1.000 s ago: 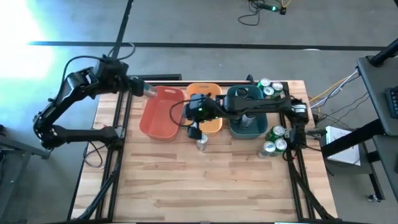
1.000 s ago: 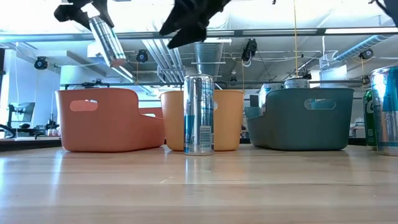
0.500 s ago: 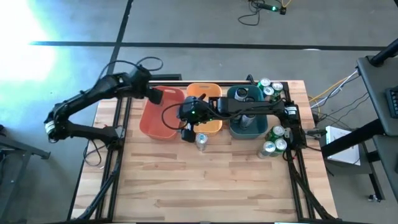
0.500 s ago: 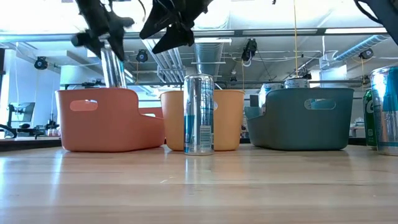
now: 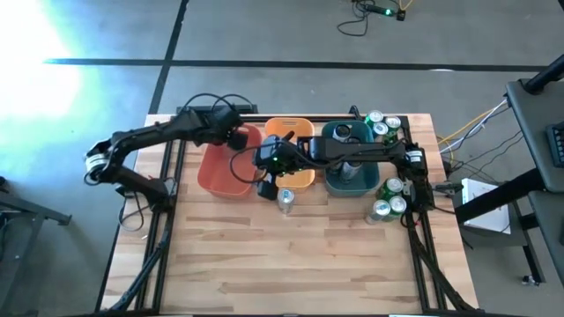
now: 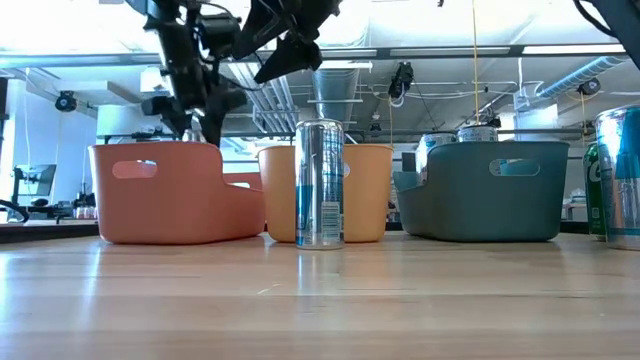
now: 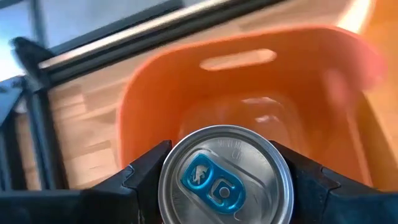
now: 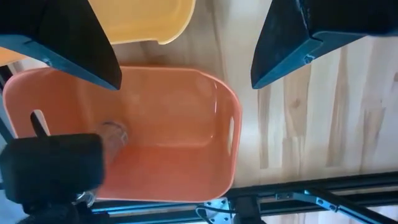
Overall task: Sort soda cans
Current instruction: Put the blue soda can into the orange bin
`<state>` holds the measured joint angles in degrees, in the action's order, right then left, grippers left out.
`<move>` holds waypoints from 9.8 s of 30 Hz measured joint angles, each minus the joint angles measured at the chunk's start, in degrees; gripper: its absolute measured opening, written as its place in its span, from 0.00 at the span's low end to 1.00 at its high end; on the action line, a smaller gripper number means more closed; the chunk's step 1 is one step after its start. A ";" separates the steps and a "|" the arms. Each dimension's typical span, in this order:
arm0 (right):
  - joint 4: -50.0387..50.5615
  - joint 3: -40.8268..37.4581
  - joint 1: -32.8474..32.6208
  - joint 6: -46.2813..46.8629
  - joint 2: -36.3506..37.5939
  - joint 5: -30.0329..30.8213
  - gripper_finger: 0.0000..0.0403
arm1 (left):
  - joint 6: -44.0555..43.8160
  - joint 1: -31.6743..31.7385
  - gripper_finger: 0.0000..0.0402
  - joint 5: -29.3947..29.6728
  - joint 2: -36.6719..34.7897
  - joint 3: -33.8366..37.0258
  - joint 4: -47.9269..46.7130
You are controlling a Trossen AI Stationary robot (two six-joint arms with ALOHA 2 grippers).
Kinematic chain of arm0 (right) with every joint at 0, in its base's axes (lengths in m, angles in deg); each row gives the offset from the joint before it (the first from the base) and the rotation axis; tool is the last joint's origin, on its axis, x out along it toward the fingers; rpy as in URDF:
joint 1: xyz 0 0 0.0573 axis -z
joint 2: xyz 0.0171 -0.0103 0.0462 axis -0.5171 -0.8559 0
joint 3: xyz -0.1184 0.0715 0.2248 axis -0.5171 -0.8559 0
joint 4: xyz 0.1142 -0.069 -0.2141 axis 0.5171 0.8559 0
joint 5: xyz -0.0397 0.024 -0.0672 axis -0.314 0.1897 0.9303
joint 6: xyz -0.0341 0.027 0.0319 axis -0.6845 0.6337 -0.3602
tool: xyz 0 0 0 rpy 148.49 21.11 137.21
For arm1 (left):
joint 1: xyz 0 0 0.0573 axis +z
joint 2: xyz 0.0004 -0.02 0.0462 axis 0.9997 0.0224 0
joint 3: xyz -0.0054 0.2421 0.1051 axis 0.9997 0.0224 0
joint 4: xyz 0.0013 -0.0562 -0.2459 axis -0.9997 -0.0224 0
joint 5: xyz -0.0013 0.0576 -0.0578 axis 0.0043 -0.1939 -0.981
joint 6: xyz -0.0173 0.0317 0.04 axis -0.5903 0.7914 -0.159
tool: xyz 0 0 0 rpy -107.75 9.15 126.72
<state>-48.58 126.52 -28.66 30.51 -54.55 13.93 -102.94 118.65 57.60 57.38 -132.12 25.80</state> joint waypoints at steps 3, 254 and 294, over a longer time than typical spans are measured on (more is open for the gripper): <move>0.95 0.00 -0.13 0.56 0.00 -0.01 0.87 | -5.06 0.09 0.53 2.50 1.97 0.00 -0.13; 5.70 21.38 7.64 -4.97 -23.13 2.95 0.59 | -6.91 -34.40 0.55 8.35 -35.93 -0.02 -16.08; -1.85 16.90 10.99 -5.33 -23.82 2.92 0.65 | -10.56 -34.40 0.55 8.35 -34.73 0.00 -16.00</move>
<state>-50.43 143.42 -17.67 25.18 -78.37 16.85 -113.50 84.25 65.95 22.65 -132.12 9.81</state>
